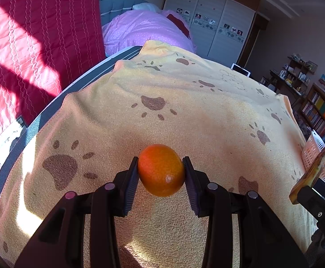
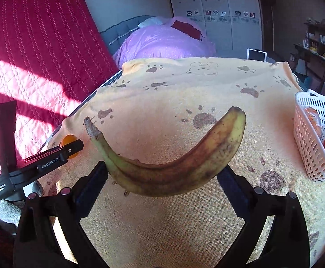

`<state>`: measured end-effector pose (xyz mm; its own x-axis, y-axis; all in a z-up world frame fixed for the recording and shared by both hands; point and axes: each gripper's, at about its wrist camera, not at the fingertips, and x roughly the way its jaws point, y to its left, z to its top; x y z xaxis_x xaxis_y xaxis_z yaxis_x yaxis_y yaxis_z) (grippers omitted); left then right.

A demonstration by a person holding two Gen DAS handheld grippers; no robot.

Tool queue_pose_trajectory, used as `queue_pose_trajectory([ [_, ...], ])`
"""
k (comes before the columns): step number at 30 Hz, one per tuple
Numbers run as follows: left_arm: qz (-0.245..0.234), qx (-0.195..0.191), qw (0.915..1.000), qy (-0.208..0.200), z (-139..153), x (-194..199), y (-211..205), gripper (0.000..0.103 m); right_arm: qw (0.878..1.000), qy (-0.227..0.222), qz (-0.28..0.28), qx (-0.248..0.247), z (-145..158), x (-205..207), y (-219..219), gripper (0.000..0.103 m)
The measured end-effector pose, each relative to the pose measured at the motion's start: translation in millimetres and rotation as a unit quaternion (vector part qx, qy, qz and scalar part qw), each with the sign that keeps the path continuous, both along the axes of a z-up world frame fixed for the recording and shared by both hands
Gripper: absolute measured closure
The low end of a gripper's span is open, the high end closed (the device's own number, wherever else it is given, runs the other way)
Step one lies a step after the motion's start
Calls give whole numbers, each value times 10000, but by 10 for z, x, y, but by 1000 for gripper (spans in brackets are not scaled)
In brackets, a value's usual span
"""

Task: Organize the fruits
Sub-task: 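Lift the banana with the right tool and carry it over the basket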

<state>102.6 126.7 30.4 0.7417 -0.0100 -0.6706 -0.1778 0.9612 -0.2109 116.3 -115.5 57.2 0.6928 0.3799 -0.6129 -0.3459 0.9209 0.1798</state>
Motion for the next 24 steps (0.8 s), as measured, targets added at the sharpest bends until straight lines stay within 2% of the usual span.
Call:
queue_pose_trajectory([
  [12, -70, 88, 9999, -104, 81, -52, -27, 64, 9953, -380, -862, 237, 326, -47, -711, 4],
  [24, -368, 34, 9991, -201, 211, -108, -213, 64, 9790, -440, -1984, 136, 450, -42, -1705, 4],
])
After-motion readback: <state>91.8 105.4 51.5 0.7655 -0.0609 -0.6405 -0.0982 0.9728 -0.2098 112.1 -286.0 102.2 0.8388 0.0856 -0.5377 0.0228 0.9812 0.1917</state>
